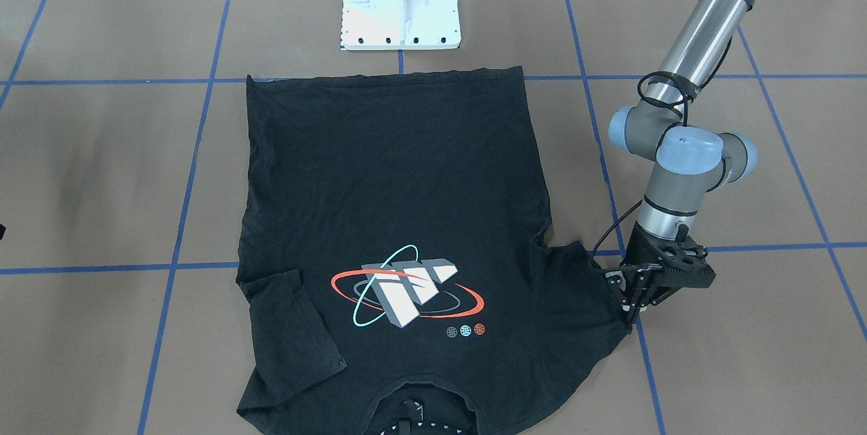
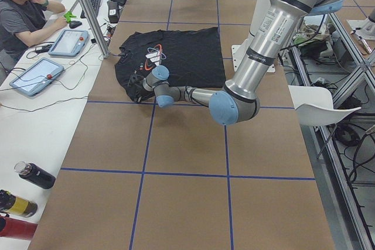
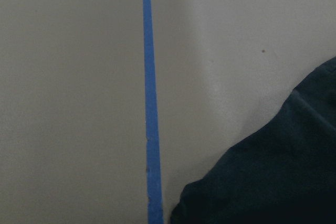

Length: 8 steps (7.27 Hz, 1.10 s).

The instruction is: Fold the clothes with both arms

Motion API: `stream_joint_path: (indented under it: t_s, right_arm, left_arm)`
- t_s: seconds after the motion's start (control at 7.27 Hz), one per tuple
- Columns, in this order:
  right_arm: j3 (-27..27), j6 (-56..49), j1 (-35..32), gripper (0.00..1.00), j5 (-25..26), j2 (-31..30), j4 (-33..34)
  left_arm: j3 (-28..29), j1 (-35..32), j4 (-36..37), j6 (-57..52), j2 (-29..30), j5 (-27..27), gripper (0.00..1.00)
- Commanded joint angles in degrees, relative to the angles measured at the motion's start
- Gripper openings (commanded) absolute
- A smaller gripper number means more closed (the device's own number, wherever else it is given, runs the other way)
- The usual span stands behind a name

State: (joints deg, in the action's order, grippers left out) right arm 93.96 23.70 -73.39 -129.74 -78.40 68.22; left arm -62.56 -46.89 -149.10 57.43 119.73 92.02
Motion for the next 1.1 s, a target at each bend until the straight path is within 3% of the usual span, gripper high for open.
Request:
stream_joint_path:
  t_s: [0.0,0.28,0.69,0.96]
  right_arm:
    - [0.0,0.12,0.0,1.0,0.01,0.0,0.07]
    - [0.0,0.21,0.0,1.0,0.01,0.09,0.07]
    - [-0.35,0.21,0.0,1.0,0.18,0.44,0.07]
    - [-0.44,0.3,0.09,1.0,0.19,0.53,0.07]
  left_arm:
    - [-3.26,-0.05,0.65,0.66,0.07,0.0,0.0]
    - [-3.89,-0.4,2.48,0.75,1.03,0.0,0.0]
    - [-11.69,-0.22,23.18,1.97,6.9,-0.09,0.0]
    - [-11.19,1.44,30.77,6.46,12.52,-0.09,0.0]
